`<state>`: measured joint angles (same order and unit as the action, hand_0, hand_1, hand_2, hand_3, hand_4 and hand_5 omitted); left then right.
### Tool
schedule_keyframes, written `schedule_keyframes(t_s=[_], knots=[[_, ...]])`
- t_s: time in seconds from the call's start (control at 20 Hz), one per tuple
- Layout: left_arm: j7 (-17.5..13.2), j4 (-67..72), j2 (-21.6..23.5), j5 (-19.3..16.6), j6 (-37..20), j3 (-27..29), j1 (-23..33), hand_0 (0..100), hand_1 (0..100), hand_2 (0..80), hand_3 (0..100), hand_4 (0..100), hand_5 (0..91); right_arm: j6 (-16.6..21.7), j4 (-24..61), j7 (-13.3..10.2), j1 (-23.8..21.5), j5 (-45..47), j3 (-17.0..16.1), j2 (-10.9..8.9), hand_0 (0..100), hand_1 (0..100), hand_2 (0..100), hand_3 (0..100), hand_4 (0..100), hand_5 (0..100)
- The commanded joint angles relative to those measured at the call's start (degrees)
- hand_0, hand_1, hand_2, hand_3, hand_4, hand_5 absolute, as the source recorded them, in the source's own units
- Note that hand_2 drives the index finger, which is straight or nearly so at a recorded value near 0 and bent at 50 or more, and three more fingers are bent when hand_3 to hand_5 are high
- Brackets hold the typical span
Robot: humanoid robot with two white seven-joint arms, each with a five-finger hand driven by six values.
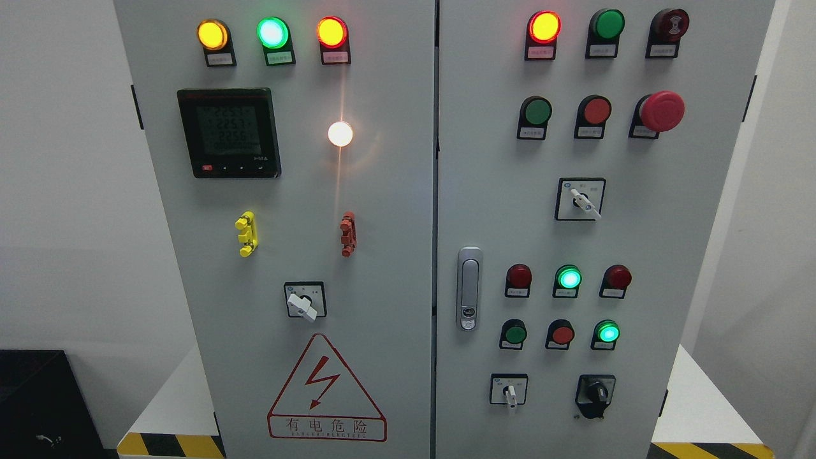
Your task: Flip black knob to close circuit
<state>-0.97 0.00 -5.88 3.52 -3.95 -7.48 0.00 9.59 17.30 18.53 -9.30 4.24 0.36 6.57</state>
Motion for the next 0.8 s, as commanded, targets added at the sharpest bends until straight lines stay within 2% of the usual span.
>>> schedule_keyframes(t_s=[0.0, 0.2, 0.3, 0.35, 0.4, 0.5, 0.75], knots=[[0.0, -1.3, 0.1, 0.0, 0.0, -0.1, 1.2, 12, 56, 0.0, 0, 0, 0.0, -0.4, 12.7, -1.0, 0.2, -3.1, -2.1, -0.07, 0, 8, 9, 16, 7, 0], [0.0, -1.3, 0.0, 0.0, 0.0, 0.0, 1.2, 12, 56, 0.0, 0, 0, 0.0, -0.4, 19.5, -3.3, 0.2, -15.0, -5.4, -0.16, 0, 9, 22, 31, 21, 0], [0.0, -1.3, 0.0, 0.0, 0.0, -0.1, 1.2, 12, 56, 0.0, 0, 0, 0.0, -0.3, 23.8, -3.6, 0.2, -21.9, -7.9, 0.02, 0, 9, 29, 41, 32, 9], [0.0, -1.3, 0.0, 0.0, 0.0, 0.0, 1.2, 12, 56, 0.0, 0, 0, 0.0, -0.3, 25.8, -3.9, 0.2, -24.3, -9.0, 0.1, 0, 9, 30, 43, 34, 12], [0.0, -1.3, 0.0, 0.0, 0.0, 0.0, 1.2, 12, 56, 0.0, 0, 0, 0.0, -0.2, 27.6, -5.4, 0.2, -26.2, -9.6, 0.11, 0, 9, 33, 46, 37, 18], [0.0, -1.3, 0.0, 0.0, 0.0, 0.0, 1.2, 12, 56, 0.0, 0, 0, 0.0, -0.2, 29.7, -8.1, 0.2, -27.4, -9.4, 0.02, 0, 9, 37, 54, 45, 27], [0.0, -1.3, 0.0, 0.0, 0.0, 0.0, 1.2, 12, 56, 0.0, 0, 0, 0.0, -0.4, 34.1, -12.2, 0.2, -28.5, -9.2, 0.1, 0, 6, 49, 75, 65, 49]])
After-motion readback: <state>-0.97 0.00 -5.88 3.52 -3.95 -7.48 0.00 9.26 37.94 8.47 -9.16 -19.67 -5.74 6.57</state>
